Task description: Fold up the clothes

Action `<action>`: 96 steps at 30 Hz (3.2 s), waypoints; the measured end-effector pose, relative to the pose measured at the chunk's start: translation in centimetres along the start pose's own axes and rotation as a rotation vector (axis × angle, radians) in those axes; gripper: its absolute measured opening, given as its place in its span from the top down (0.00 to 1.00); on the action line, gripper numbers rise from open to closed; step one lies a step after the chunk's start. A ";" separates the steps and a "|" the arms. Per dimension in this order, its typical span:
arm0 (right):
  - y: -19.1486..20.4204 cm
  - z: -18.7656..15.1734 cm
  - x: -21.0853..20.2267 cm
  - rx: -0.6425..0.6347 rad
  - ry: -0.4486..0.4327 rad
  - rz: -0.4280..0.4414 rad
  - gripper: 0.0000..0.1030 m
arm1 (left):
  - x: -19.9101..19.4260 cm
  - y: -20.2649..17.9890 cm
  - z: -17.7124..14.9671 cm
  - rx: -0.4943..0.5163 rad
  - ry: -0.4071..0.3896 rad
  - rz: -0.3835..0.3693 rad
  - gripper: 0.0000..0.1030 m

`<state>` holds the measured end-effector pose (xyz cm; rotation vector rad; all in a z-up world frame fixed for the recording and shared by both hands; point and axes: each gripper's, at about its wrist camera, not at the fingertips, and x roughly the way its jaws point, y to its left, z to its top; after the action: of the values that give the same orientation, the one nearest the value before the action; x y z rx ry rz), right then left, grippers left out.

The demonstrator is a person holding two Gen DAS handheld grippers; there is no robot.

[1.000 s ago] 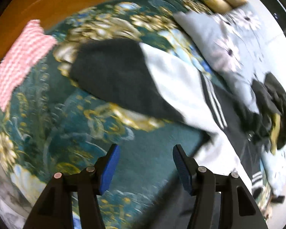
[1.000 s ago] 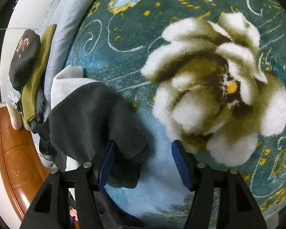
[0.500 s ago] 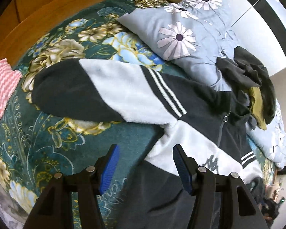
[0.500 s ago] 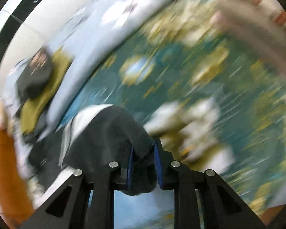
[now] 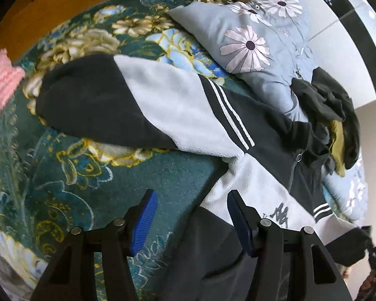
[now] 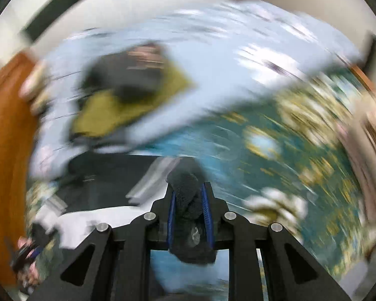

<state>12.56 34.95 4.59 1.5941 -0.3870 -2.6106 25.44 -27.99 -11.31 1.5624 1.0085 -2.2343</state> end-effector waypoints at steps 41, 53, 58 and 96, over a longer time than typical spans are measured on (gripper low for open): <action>8.7 -8.7 13.9 0.220 0.156 0.203 0.95 | 14.4 -16.0 0.8 0.169 0.139 -0.177 0.80; 5.3 -11.1 18.7 0.285 0.326 0.069 0.74 | 14.0 -11.3 5.1 0.157 0.098 -0.051 0.77; 4.8 -12.6 21.7 0.243 0.468 -0.018 0.60 | 13.6 -10.3 4.6 0.077 0.138 -0.091 0.70; 3.3 -12.3 14.9 0.242 0.282 0.049 0.81 | 2.2 19.7 5.3 -0.623 -0.210 0.014 0.48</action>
<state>16.25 26.89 -12.86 1.9632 -0.7317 -2.3287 31.40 -45.52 -20.15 1.0360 1.4334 -1.7685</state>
